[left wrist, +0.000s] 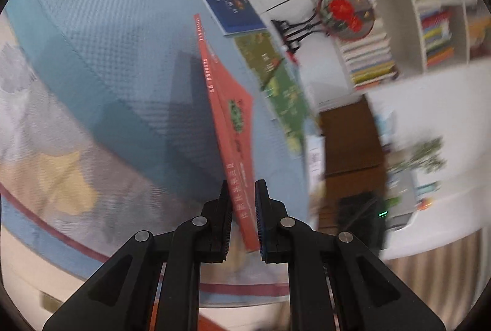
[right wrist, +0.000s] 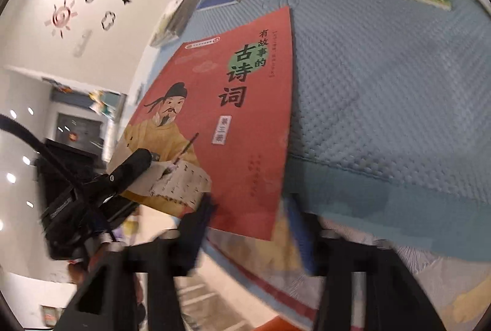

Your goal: Organize books

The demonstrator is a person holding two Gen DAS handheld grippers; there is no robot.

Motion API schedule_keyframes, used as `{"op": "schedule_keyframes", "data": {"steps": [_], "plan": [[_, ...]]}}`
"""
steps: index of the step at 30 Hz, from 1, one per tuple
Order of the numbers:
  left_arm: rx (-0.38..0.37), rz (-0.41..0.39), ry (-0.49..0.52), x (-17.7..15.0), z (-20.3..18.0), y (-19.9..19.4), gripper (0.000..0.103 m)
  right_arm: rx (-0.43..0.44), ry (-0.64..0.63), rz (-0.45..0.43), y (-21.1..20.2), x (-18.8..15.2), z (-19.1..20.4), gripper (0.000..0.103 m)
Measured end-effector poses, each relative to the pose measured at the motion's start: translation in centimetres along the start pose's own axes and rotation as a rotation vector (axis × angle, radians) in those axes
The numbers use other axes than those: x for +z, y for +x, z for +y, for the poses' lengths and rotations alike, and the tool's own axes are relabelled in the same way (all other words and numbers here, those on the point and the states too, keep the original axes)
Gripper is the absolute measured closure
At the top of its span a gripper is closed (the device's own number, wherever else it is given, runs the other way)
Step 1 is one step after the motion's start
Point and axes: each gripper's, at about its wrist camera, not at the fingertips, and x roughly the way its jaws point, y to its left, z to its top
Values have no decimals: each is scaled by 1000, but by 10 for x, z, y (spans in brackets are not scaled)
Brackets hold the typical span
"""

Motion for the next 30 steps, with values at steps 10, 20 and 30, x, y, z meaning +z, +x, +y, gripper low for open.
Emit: {"op": "schedule_keyframes", "data": {"steps": [10,20,30], "plan": [[-135,16,-151,11,11,-4,92,350,222,35,27,7,-28,37],[155,22,-13,12,-1,7,93,140,-44,31,22,28,18,76],[282,-29,216,23,-48,1,92,-134,-529,-49,-2,29,100,76]]}}
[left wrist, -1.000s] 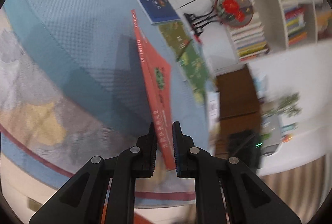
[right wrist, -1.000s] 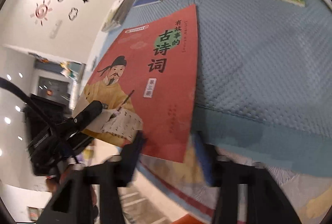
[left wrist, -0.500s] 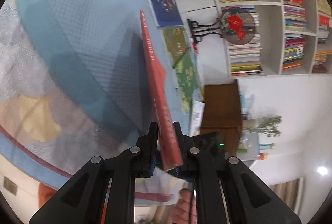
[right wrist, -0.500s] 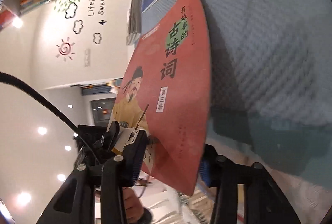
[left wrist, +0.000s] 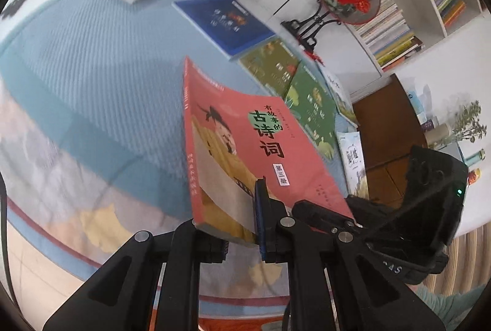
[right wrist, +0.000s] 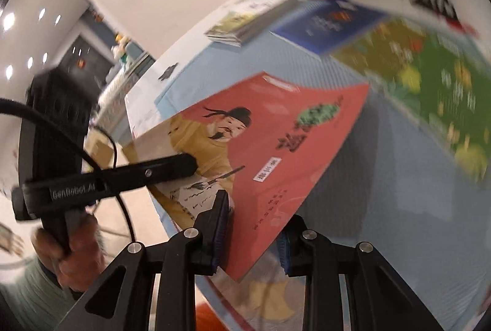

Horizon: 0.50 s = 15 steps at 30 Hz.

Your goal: Organize books

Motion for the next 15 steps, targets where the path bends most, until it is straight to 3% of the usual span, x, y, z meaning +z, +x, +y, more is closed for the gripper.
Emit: {"op": "schedule_keyframes", "data": {"steps": [4,8,15], "plan": [[-42,-42,1,27,11,-18,92,-12,-49,-47,-9,26,15,76],[-47,-89,28,78,32,-35,92,-6,-61,-109,3,71,31,76],[-50,-87,98,213,110,-31,92,-76,-38,-172,85,189,67,75]]}}
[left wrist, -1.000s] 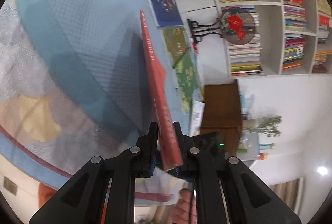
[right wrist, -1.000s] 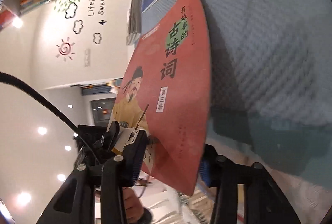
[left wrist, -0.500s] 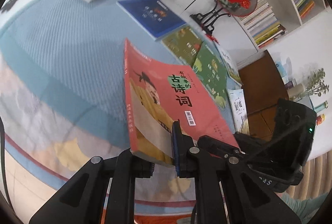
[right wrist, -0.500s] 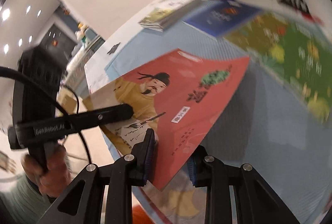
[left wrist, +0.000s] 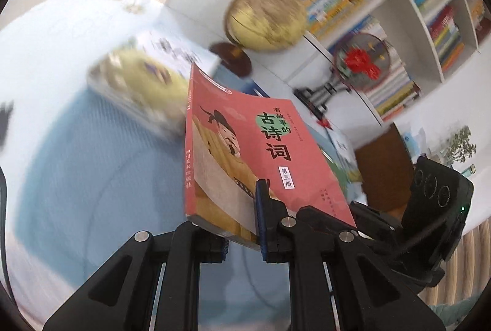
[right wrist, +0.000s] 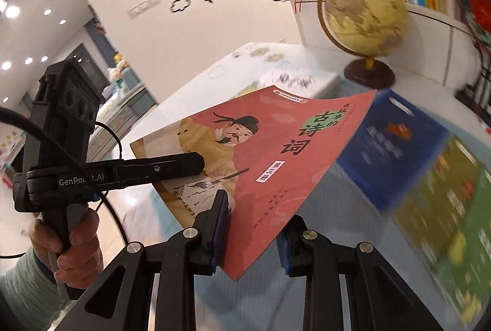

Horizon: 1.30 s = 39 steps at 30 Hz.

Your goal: Organize books

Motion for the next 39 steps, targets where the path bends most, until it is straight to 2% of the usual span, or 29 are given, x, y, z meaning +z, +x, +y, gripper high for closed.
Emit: {"op": "schedule_keyframes", "data": {"steps": [5,8,10,12,14,18,22,24,29,32,34,36,39], "plan": [[19,58,15,67,57,30,91,-8,111,17,80,60,-8,75],[17,100,4,93,83,51,89,-9,200,41,108,78,-20,74],[27,117,-21,108,96,62,84,-18,239,45,124,88,-26,74],[58,152,-43,120,107,72,79,-39,259,49,135,95,-28,74],[76,190,-55,127,113,79,78,-51,282,60,148,100,-29,74],[134,229,-52,130,125,79,72,-59,322,81,166,103,-32,74],[164,257,-98,126,139,82,71,-86,343,91,175,99,-31,74],[187,266,-81,127,136,85,70,-98,351,89,175,97,-29,74],[230,261,-55,131,133,90,68,-98,380,106,181,95,-34,73],[282,239,-56,133,136,85,68,-97,364,119,187,99,-30,73],[333,218,-63,132,141,76,67,-88,362,140,187,97,-30,68],[428,190,-70,128,146,65,67,-87,346,167,181,92,-31,61],[465,156,-56,118,142,49,67,-100,320,192,158,71,-30,53]]}}
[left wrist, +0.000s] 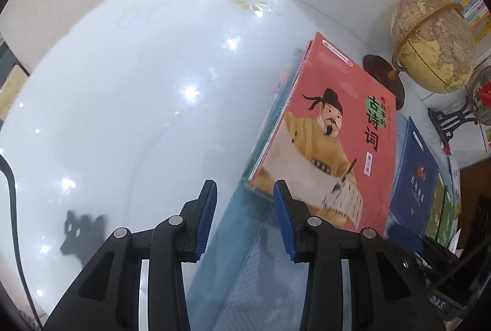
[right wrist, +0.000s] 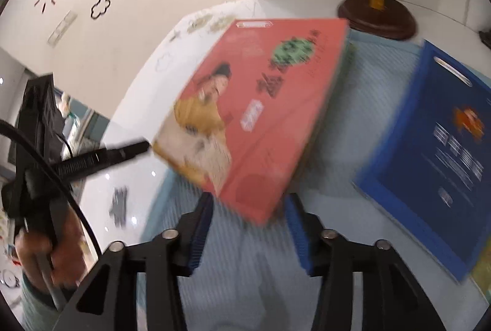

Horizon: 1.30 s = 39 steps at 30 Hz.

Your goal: Organize books

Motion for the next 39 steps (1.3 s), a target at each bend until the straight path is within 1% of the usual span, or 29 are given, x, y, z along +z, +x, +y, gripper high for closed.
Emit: {"op": "schedule_keyframes", "data": {"steps": [2,4,5,8,9,11,12,13,15,17,18,21,23,25,28,30,32,35,39], "plan": [[-3,-23,25,-9,-9,-10,67,-14,4,2,-18,-23,-15,53],[-21,-39,62,-22,-30,-19,67,-48,32,-11,-42,-49,-39,53],[-43,-39,79,-29,-43,-21,67,-70,52,-17,-54,-60,-52,53],[-153,-14,135,-55,-97,-23,67,-141,144,-61,-106,-97,-108,53],[-192,0,155,-68,-122,-23,67,-171,184,-86,-130,-114,-134,53],[-264,21,203,-97,-178,-20,67,-218,232,-118,-165,-136,-172,53],[-285,29,222,-109,-198,-19,67,-242,256,-135,-185,-149,-195,53],[-305,42,254,-127,-229,-17,67,-265,279,-152,-205,-162,-220,53],[-315,55,298,-159,-281,-13,67,-303,315,-181,-243,-187,-272,53],[-331,73,316,-191,-330,-8,67,-325,329,-186,-269,-200,-311,53],[-347,90,316,-207,-355,-3,67,-343,333,-185,-287,-209,-341,53],[-424,175,320,-249,-425,14,67,-377,336,-199,-328,-218,-404,53],[-478,219,322,-271,-465,24,67,-394,338,-197,-348,-216,-443,53],[-525,263,311,-290,-500,36,67,-396,337,-191,-356,-209,-472,53],[-520,286,318,-311,-533,49,67,-360,334,-165,-356,-200,-507,53],[-507,287,326,-321,-548,56,67,-369,303,-145,-350,-195,-519,53],[-505,297,308,-327,-553,63,67,-368,265,-131,-345,-191,-522,53],[-511,302,278,-329,-552,70,67,-369,204,-98,-333,-185,-523,53],[-531,303,248,-333,-551,76,67,-333,165,-56,-320,-183,-525,53]]}}
